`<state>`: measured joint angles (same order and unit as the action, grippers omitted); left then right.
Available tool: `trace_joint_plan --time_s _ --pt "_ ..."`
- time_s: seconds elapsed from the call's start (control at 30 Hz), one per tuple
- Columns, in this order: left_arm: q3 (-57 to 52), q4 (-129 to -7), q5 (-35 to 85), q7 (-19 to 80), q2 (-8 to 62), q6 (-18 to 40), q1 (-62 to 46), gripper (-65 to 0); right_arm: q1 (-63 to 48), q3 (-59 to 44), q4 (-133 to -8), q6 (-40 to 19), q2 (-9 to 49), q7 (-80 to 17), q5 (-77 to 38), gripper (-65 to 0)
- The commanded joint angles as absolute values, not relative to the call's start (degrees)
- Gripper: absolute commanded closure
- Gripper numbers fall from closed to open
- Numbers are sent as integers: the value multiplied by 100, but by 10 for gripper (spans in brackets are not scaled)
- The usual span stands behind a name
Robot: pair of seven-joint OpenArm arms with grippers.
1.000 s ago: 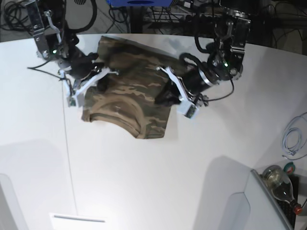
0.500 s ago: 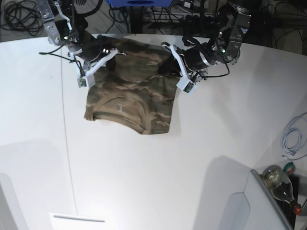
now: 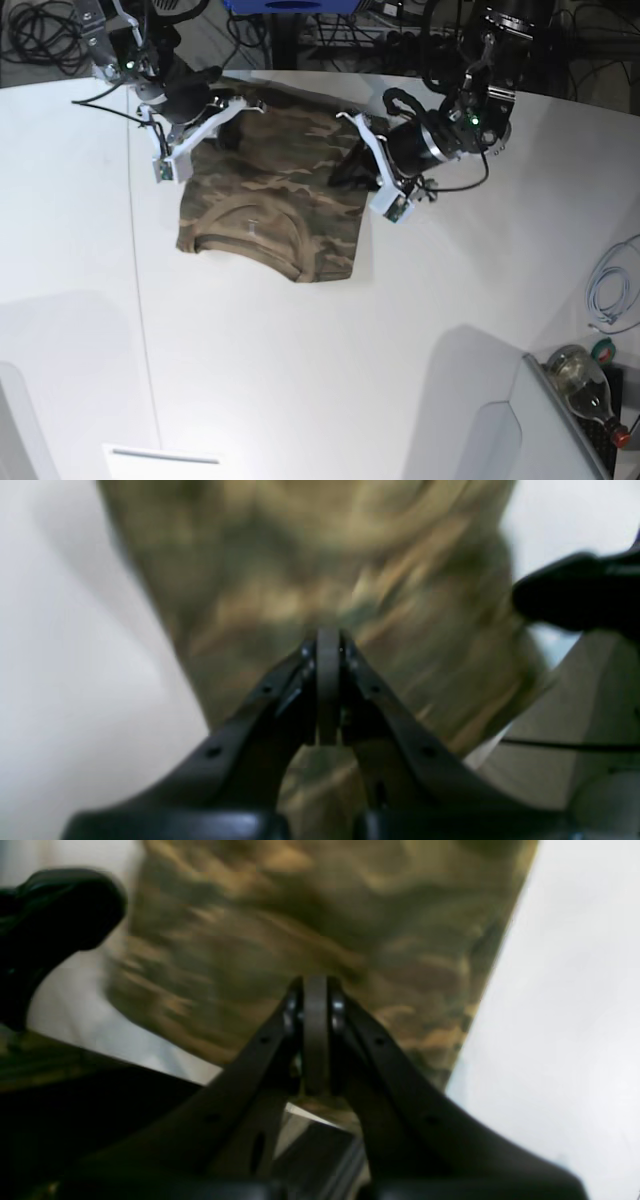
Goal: Layout the t-shirt on the table in an organized manner, then fold the t-shirt properly
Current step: 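Grasp the hem edge with both grippers and pull it to square the shirt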
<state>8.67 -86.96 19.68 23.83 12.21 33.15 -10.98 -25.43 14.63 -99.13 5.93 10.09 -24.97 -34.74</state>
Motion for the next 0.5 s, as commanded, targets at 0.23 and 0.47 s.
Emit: trace_joint_plan --time_s 0.23,0.47 --pt "1209 -8092 1587 2325 892 3336 -629 0 -2554 1455 -9200 681 1024 -2404 -3495 -3" --pt "1226 -7987 1218 2325 778 3336 -646 0 -2677 1446 -9191 716 1033 -2440 -3495 -2"
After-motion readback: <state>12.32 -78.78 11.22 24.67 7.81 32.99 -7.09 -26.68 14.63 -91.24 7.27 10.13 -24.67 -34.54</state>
